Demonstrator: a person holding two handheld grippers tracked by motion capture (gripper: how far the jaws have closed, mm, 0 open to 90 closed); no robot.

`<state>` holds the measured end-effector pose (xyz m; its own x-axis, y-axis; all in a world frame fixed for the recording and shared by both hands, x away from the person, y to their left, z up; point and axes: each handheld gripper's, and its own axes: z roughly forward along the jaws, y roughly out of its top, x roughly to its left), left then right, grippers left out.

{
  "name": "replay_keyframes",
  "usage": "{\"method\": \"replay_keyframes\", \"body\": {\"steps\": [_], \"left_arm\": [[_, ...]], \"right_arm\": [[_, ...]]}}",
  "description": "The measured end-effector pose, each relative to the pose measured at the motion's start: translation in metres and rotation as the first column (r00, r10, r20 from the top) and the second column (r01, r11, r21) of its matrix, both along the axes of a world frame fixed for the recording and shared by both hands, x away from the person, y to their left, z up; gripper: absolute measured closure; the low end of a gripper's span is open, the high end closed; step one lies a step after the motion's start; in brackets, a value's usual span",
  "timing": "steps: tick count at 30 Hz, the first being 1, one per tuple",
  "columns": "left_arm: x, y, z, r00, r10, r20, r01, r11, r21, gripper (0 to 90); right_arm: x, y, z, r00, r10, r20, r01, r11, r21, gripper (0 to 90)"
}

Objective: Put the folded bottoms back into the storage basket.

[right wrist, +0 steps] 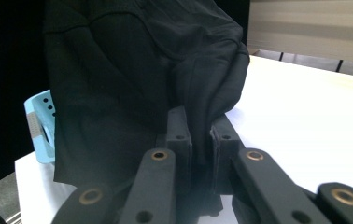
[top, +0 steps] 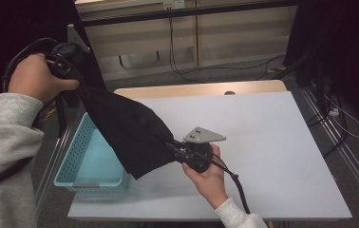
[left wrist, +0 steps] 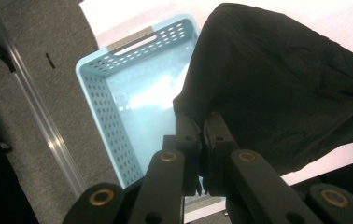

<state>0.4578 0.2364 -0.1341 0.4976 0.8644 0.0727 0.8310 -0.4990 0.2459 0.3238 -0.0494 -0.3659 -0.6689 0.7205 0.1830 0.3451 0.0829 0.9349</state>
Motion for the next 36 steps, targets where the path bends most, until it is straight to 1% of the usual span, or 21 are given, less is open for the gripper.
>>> {"method": "replay_keyframes", "body": {"steps": [2, 7, 14, 17, 19, 21, 22, 25, 26, 28, 30, 32, 33, 36], "left_arm": [[0.001, 0.005, 0.000, 0.9999, 0.011, -0.008, -0.011, 0.9999, 0.008, 87.0], [0.003, 0.014, 0.004, 0.9994, 0.034, -0.007, -0.034, 0.9990, 0.030, 87.0], [0.002, 0.025, 0.010, 0.9984, 0.057, -0.001, -0.057, 0.9978, 0.033, 87.1], [0.003, 0.030, 0.009, 0.9977, 0.068, -0.001, -0.068, 0.9971, 0.036, 87.1], [0.004, 0.033, 0.008, 0.9972, 0.075, -0.005, -0.075, 0.9961, 0.046, 87.1], [0.005, 0.037, 0.007, 0.9966, 0.082, -0.008, -0.082, 0.9958, 0.041, 87.1], [0.005, 0.039, 0.007, 0.9962, 0.087, -0.009, -0.086, 0.9952, 0.046, 87.1], [0.006, 0.043, 0.005, 0.9962, 0.087, -0.005, -0.086, 0.9950, 0.049, 87.1], [0.007, 0.043, 0.005, 0.9959, 0.090, -0.008, -0.089, 0.9944, 0.057, 87.1], [0.007, 0.045, 0.004, 0.9955, 0.094, -0.007, -0.094, 0.9941, 0.056, 87.1], [0.008, 0.047, 0.003, 0.9947, 0.102, -0.016, -0.100, 0.9929, 0.064, 87.1], [0.009, 0.050, 0.002, 0.9945, 0.104, -0.012, -0.103, 0.9925, 0.066, 87.2], [0.009, 0.051, 0.001, 0.9940, 0.107, -0.020, -0.106, 0.9921, 0.067, 87.1], [0.012, 0.057, -0.002, 0.9927, 0.119, -0.022, -0.117, 0.9910, 0.064, 87.1]], "right_arm": [[0.001, 0.005, 0.001, 1.0000, 0.008, 0.000, -0.008, 1.000, -0.002, 81.4], [0.002, 0.017, 0.004, 0.9997, 0.023, 0.007, -0.023, 1.000, -0.004, 81.4], [0.004, 0.033, 0.004, 0.9991, 0.040, 0.016, -0.040, 0.999, 0.003, 81.4], [0.005, 0.039, 0.004, 0.9988, 0.046, 0.015, -0.046, 0.999, 0.005, 81.4], [0.006, 0.042, 0.003, 0.9987, 0.049, 0.014, -0.049, 0.999, 0.004, 81.4], [0.006, 0.046, 0.003, 0.9985, 0.054, 0.013, -0.054, 0.999, 0.002, 81.4], [0.006, 0.047, 0.003, 0.9983, 0.056, 0.013, -0.056, 0.998, -0.001, 81.4], [0.007, 0.053, 0.002, 0.9981, 0.060, 0.013, -0.060, 0.998, 0.001, 81.4], [0.007, 0.054, 0.002, 0.9980, 0.062, 0.012, -0.062, 0.998, -0.002, 81.4], [0.007, 0.058, 0.001, 0.9975, 0.069, 0.013, -0.069, 0.998, -0.005, 81.4], [0.007, 0.062, -0.001, 0.9972, 0.074, 0.012, -0.074, 0.997, -0.015, 81.4], [0.007, 0.066, -0.002, 0.9967, 0.080, 0.012, -0.080, 0.997, -0.017, 81.4], [0.007, 0.067, -0.002, 0.9966, 0.083, 0.008, -0.082, 0.996, -0.017, 81.4], [0.007, 0.072, -0.003, 0.9959, 0.090, 0.012, -0.090, 0.996, -0.023, 81.4]]}}
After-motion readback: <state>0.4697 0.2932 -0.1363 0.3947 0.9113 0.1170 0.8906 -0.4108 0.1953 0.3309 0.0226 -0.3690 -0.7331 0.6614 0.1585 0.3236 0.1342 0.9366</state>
